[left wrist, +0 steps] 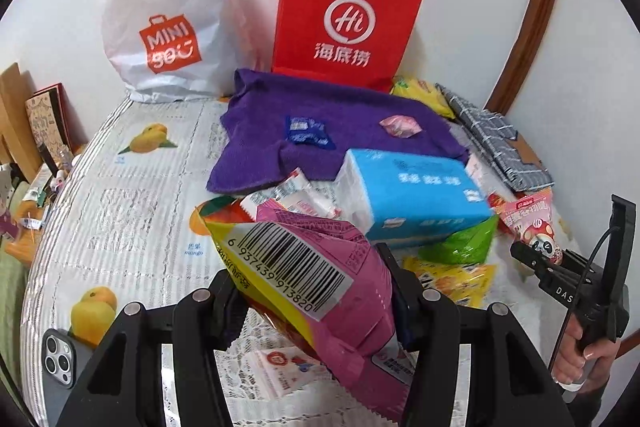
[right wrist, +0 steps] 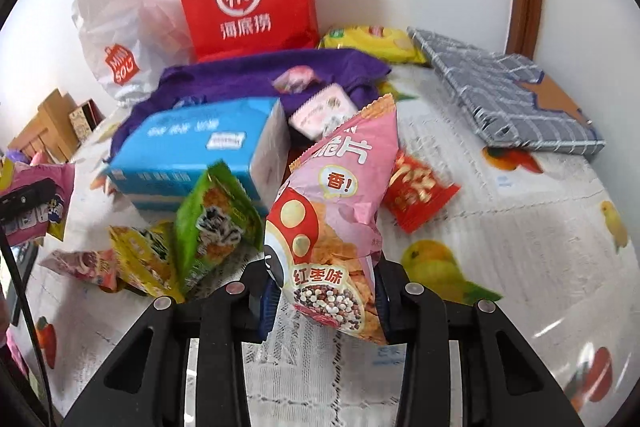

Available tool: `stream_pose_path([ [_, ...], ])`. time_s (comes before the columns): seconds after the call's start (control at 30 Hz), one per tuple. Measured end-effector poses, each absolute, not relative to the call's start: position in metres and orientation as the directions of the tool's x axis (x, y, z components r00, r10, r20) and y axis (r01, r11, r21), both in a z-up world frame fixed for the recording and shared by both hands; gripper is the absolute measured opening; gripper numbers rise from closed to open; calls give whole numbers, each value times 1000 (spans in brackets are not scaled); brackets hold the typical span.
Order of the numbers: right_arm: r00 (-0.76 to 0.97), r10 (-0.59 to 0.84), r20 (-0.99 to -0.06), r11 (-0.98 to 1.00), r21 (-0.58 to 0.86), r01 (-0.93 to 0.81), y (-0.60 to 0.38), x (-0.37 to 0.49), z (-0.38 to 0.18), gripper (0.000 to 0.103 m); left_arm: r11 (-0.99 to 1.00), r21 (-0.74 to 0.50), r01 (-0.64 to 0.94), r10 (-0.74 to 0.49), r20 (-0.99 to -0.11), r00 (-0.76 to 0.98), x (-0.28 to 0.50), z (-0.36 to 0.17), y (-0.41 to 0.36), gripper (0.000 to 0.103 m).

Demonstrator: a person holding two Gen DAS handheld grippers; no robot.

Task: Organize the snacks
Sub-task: 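Lift both pink chip bags and carry them toward the purple cloth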

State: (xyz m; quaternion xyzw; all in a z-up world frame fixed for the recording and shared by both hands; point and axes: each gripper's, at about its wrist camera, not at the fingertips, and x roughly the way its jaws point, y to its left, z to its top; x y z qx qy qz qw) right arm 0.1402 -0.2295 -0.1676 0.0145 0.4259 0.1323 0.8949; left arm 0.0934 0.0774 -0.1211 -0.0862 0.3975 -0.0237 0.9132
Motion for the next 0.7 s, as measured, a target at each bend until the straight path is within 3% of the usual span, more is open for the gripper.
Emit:
stream_pose_path([
  [0.7,673,375,-637,911,120,-394,-165,241,-34,38,982,-188,-24,-111,-672,732,183,-26,66,54],
])
